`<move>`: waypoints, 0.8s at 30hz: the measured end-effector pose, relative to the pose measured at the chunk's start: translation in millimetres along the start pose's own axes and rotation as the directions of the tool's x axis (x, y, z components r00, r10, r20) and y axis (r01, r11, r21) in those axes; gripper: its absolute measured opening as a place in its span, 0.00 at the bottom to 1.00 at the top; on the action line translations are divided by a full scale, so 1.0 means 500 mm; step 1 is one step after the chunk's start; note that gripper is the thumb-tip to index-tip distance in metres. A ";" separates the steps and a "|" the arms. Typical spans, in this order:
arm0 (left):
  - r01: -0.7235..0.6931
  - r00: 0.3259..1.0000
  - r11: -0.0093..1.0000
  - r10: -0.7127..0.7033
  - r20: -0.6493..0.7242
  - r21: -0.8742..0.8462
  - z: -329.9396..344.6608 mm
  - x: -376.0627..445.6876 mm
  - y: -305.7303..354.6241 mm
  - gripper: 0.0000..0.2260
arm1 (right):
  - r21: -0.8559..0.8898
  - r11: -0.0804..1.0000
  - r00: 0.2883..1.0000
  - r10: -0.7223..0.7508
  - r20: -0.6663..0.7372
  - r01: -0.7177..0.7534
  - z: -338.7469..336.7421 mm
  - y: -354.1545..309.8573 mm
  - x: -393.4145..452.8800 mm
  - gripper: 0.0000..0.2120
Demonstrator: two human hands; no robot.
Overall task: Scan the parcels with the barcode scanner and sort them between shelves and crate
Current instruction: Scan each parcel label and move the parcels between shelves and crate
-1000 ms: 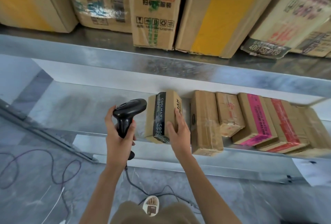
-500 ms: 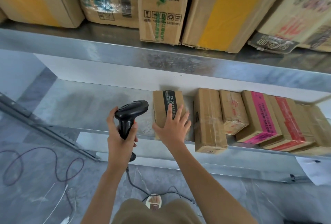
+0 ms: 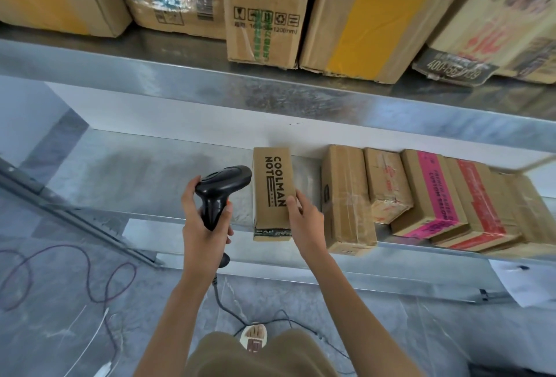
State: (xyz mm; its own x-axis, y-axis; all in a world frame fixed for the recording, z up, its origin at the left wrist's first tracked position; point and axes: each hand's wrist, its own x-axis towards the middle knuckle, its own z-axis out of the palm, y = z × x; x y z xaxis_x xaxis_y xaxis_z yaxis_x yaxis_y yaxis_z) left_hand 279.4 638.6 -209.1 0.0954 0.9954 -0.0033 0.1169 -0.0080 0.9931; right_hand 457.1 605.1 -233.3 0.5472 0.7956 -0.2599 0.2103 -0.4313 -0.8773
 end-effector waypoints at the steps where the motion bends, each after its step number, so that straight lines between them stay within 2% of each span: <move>1: -0.002 1.000 1.000 0.002 0.005 0.003 0.003 0.000 0.001 0.29 | -0.078 0.996 0.999 -0.037 -0.028 0.035 -0.003 -0.008 -0.003 0.15; 3: -0.006 1.000 1.000 0.006 0.014 0.005 0.006 0.000 0.002 0.30 | -0.268 0.960 0.994 -0.100 -0.046 0.085 0.003 -0.027 -0.005 0.20; 6: -0.005 1.000 1.000 0.005 0.010 0.007 0.006 0.000 0.003 0.29 | -0.540 0.836 0.990 -0.135 -0.032 0.097 0.038 -0.063 0.002 0.30; 10: -0.005 1.000 1.000 0.005 -0.018 0.019 -0.003 0.004 0.008 0.30 | -0.688 0.722 0.997 -0.062 0.042 0.074 0.097 -0.095 0.021 0.36; 12: -0.005 1.000 1.000 0.006 -0.030 0.023 -0.011 0.003 0.011 0.29 | -0.737 0.673 0.996 -0.084 0.013 0.067 0.103 -0.092 0.029 0.34; 14: -0.017 0.999 0.999 0.018 -0.044 0.032 -0.022 0.002 0.013 0.29 | -0.735 0.674 0.993 -0.120 -0.015 0.070 0.090 -0.087 0.032 0.32; 17: -0.033 0.997 0.999 0.033 -0.072 0.000 -0.038 -0.003 0.017 0.29 | -0.610 0.789 0.987 -0.144 -0.066 0.074 0.054 -0.073 0.030 0.30; 20: -0.053 0.995 0.997 0.047 -0.091 -0.062 -0.046 -0.016 0.030 0.30 | -0.224 0.969 0.975 -0.143 -0.172 0.103 0.022 -0.052 0.015 0.31; 22: -0.076 0.994 0.993 0.068 -0.084 -0.095 -0.043 -0.029 0.043 0.30 | 0.071 0.986 0.960 -0.127 -0.250 0.149 0.011 -0.047 -0.006 0.31; 24: -0.086 0.995 0.988 0.079 -0.066 -0.125 -0.037 -0.039 0.056 0.30 | 0.223 0.953 0.948 -0.136 -0.288 0.205 0.003 -0.047 -0.025 0.29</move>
State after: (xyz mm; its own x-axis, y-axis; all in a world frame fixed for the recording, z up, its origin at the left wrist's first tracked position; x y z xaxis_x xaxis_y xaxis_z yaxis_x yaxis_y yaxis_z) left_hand 262.5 620.6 -179.1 0.0389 0.9958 0.0826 -0.0160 -0.0820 0.9965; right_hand 443.9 605.7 -210.1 0.7234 0.6903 -0.0105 0.1321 -0.1534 -0.9793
